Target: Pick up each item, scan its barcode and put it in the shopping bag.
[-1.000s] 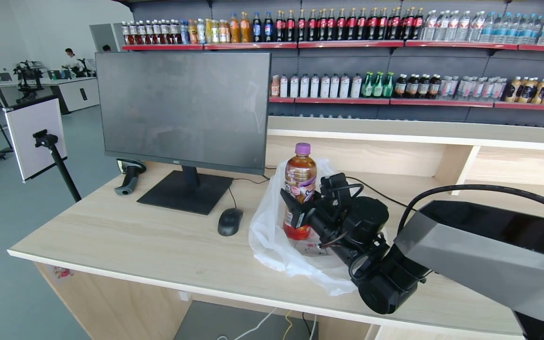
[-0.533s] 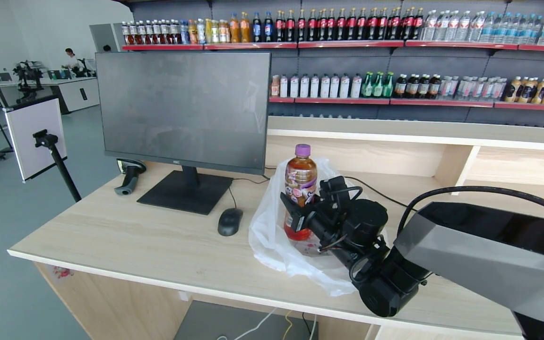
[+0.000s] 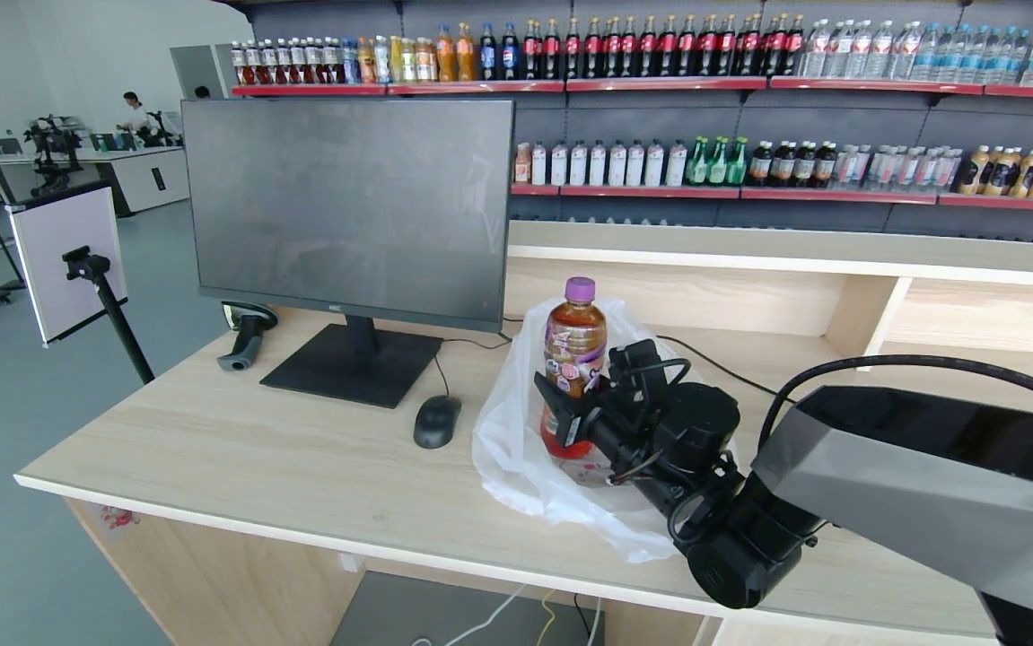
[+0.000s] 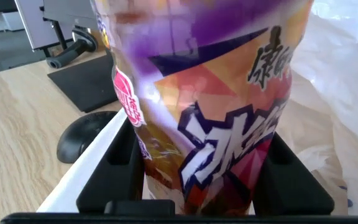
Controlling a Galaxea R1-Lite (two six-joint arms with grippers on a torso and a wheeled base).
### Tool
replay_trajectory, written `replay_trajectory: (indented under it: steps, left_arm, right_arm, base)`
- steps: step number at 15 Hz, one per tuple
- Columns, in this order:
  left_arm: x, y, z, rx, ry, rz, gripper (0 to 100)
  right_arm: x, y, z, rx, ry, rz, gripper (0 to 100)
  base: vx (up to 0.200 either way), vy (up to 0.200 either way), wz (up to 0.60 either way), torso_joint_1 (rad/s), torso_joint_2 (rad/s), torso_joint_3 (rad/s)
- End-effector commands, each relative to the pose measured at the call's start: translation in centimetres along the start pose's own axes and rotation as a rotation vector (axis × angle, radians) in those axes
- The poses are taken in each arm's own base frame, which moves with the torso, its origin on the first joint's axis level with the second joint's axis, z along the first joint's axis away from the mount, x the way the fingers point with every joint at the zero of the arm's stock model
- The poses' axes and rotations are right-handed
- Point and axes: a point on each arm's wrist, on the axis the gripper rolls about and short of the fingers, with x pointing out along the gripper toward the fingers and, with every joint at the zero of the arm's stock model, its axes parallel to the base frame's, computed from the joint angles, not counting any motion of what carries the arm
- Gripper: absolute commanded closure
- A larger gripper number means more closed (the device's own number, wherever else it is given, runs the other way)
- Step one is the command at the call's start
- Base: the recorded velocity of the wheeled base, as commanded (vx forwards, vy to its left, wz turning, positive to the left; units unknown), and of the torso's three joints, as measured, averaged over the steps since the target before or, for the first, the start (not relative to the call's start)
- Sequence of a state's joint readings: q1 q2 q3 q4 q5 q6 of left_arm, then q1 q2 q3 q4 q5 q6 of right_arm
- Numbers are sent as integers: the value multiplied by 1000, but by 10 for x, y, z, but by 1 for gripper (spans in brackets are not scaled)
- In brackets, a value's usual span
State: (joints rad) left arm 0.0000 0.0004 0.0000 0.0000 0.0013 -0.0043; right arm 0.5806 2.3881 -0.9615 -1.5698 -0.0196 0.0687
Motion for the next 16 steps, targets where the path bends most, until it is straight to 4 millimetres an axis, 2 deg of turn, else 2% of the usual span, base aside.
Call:
replay_trajectory:
  steps: [1, 4, 5, 10, 14, 16]
  left_arm:
    - [0, 0, 0, 0, 0, 0, 0]
    - [0, 0, 0, 0, 0, 2, 0]
    - [0, 0, 0, 0, 0, 2, 0]
    - [0, 0, 0, 0, 0, 2, 0]
    - [0, 0, 0, 0, 0, 2, 0]
    - [0, 0, 0, 0, 0, 2, 0]
  right_arm:
    - [-2, 0, 1, 0, 4, 0, 100]
    - [-1, 0, 3, 0, -3, 1, 100]
    - [-2, 0, 2, 0, 1, 0, 0]
    - [-14, -5, 14, -6, 7, -37, 0]
    - [-37, -7, 32, -34, 30, -49, 0]
    - [-50, -2, 45, -37, 29, -36, 0]
  base:
    - [0, 0, 0, 0, 0, 0]
    - [0, 0, 0, 0, 0, 0]
    - [0, 0, 0, 0, 0, 0]
    - [0, 0, 0, 0, 0, 0]
    - [0, 0, 0, 0, 0, 0]
    - [0, 0, 0, 0, 0, 0]
